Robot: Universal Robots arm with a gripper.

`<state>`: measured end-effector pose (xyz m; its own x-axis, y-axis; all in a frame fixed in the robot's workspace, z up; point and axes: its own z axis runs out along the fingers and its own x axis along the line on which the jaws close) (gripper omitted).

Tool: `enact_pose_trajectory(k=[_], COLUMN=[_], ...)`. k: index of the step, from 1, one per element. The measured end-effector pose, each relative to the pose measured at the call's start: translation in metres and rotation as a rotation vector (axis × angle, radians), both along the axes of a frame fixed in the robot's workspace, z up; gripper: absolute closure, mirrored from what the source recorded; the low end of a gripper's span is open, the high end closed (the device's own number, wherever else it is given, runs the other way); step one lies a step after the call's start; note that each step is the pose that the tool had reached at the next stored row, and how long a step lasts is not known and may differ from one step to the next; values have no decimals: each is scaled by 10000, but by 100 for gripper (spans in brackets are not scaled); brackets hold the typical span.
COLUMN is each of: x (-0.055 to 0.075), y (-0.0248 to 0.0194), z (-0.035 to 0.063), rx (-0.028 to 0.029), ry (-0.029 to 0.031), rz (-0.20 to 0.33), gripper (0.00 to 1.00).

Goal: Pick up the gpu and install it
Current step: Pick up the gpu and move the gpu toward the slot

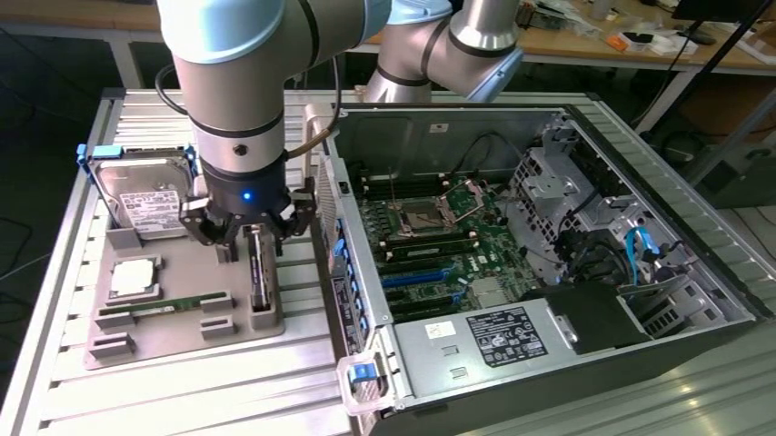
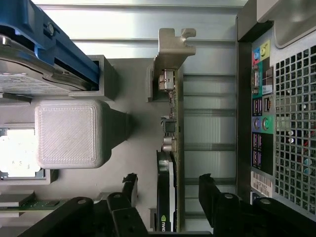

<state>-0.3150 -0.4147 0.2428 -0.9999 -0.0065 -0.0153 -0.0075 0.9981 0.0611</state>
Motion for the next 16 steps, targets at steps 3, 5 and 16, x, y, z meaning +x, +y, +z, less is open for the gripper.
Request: enact_pose_trajectory(k=[3,5,16], x=[0,0,0], y=[0,0,0], z=[0,0,0], rx=[0,0,0], ry=[0,0,0], rz=[0,0,0], gripper=[55,60,73])
